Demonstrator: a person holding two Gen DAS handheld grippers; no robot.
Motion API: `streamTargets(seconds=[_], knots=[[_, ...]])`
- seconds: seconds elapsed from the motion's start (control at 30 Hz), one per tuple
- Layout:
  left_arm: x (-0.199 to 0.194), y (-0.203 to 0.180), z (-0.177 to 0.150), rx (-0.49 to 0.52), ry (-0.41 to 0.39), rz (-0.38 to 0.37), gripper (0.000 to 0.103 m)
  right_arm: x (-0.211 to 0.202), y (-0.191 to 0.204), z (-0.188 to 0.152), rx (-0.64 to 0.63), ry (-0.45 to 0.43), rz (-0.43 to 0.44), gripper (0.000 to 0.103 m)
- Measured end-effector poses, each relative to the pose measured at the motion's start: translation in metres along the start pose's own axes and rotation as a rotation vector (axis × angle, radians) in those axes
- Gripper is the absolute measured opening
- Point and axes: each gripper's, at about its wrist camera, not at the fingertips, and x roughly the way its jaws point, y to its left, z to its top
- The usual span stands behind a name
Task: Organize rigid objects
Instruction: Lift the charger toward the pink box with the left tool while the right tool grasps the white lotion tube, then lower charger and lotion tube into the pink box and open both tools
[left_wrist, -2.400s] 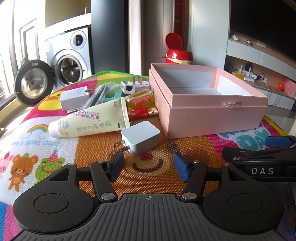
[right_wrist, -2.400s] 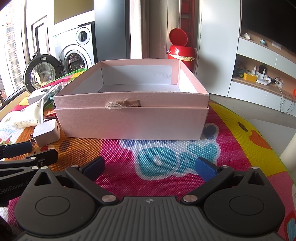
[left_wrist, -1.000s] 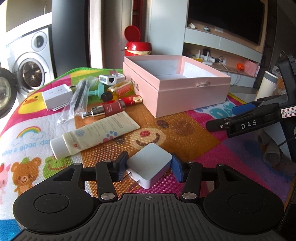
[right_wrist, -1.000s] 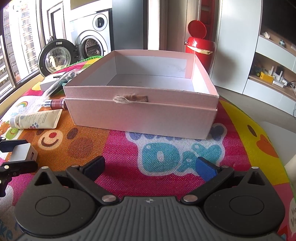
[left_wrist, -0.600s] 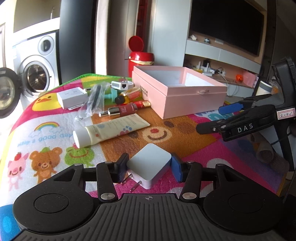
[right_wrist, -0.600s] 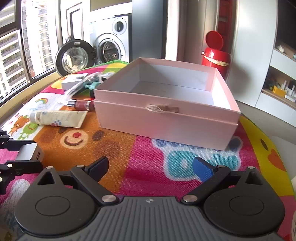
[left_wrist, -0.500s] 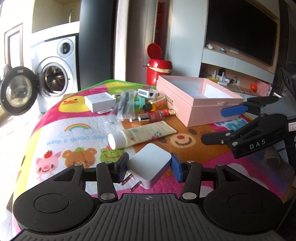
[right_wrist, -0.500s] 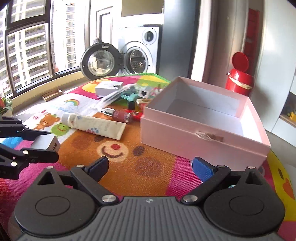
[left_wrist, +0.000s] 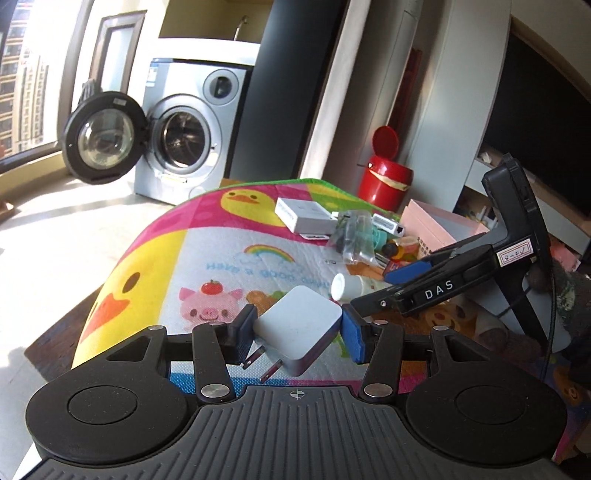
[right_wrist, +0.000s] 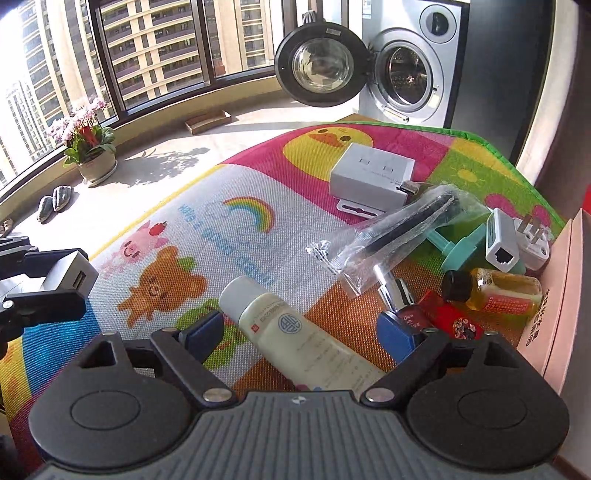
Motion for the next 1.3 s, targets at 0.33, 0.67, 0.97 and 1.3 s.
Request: streamTargets(seconds=[0.33,0.67,0.97,1.3], knots=[[0.007,-0.002,-0.002,-0.012,0.003,-0.003,0.054,-0.049,0.039,-0.040,-0.061,-0.045,0.057,0.082],[-0.003,-0.019,-0.003,0.072,0.047,0.043,0.054,-0.004,0.047,-0.012,-0.071,-0.067,-0.084,0.039],[-0.012,-0.092,-0.010,0.274,0.119,-0.191,0.054,-0.151,0.042,-0.082,-0.023,-0.218,-0.085,0.035],[0.036,-0.197,0.063,0.382,-0.017,-0.318,0.054,-0.292,-0.016,-0.120,0.143,-0.478,-0.362,0.035]])
